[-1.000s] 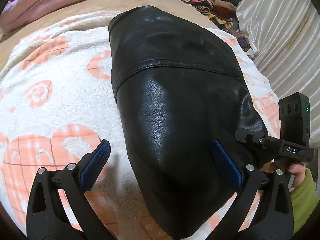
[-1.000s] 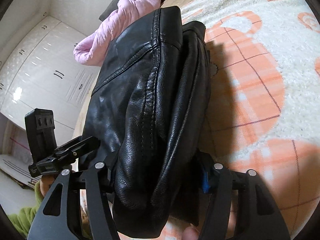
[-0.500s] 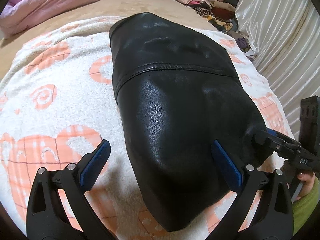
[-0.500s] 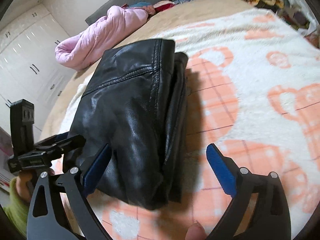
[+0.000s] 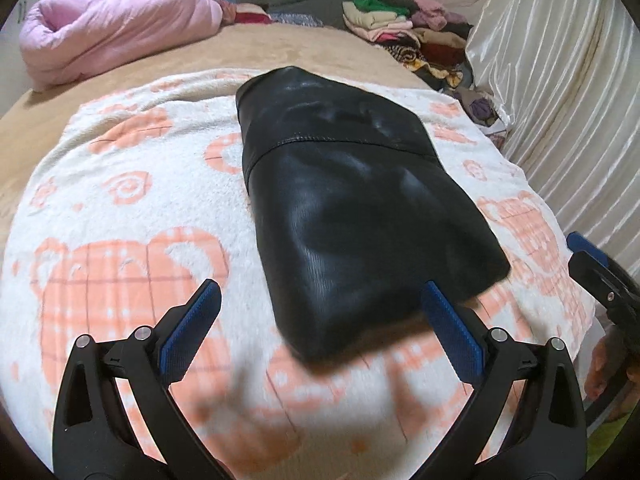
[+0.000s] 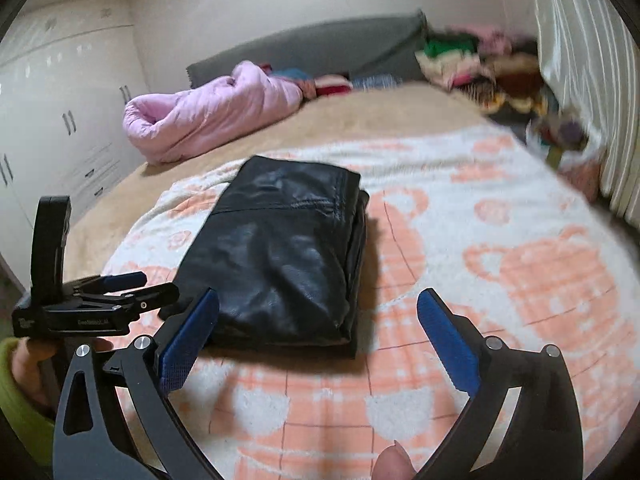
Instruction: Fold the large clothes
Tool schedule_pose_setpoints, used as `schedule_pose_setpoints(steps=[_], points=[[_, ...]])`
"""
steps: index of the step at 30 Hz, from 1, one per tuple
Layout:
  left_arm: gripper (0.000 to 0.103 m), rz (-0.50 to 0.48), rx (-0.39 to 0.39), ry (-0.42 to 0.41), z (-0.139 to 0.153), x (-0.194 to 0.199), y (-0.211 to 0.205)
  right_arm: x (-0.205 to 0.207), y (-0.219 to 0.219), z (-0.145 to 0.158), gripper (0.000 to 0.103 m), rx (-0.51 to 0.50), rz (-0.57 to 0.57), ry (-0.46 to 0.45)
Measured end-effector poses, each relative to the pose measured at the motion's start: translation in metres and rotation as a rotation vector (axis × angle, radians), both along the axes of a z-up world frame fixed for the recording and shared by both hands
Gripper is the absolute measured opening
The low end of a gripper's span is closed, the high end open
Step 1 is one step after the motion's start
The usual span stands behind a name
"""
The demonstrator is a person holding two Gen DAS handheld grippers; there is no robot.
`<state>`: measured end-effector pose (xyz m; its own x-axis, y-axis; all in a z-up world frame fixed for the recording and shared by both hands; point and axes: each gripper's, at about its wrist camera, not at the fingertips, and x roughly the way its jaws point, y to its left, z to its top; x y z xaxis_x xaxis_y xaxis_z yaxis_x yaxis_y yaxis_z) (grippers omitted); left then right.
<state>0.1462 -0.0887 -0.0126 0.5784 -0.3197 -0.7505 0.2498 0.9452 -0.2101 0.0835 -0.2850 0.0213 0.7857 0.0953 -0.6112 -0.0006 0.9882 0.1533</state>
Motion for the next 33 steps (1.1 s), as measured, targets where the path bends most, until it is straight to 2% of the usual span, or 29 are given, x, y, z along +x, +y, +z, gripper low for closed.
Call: schedule_pose_setpoints(steps=[5, 11, 17, 20, 26, 33], points=[[0.094, 0.049, -0.012, -0.038, 0.002, -0.027, 0.005, -0.026, 0.015, -0.001, 0.099, -0.066, -0.015, -0.051], [0.094, 0.076, -0.005, -0.083, -0.004, -0.055, 0.008, -0.052, 0.02, -0.016, 0.099, -0.102, -0.035, -0.038], [0.094, 0.052, 0.012, -0.068, -0.016, -0.078, 0.013, -0.068, 0.02, -0.028, 0.099, -0.078, -0.065, -0.014], [0.094, 0.055, -0.009, -0.042, -0.022, -0.086, 0.017, -0.07, 0.021, -0.033, 0.099, -0.073, -0.077, -0.008], [0.094, 0.065, 0.01, -0.016, -0.027, -0.085, 0.014, -0.068, 0.027, -0.04, 0.099, -0.07, -0.054, 0.023], [0.094, 0.062, 0.018, -0.024, -0.027, -0.089, 0.012, -0.068, 0.028, -0.041, 0.099, -0.068, -0.039, 0.028]])
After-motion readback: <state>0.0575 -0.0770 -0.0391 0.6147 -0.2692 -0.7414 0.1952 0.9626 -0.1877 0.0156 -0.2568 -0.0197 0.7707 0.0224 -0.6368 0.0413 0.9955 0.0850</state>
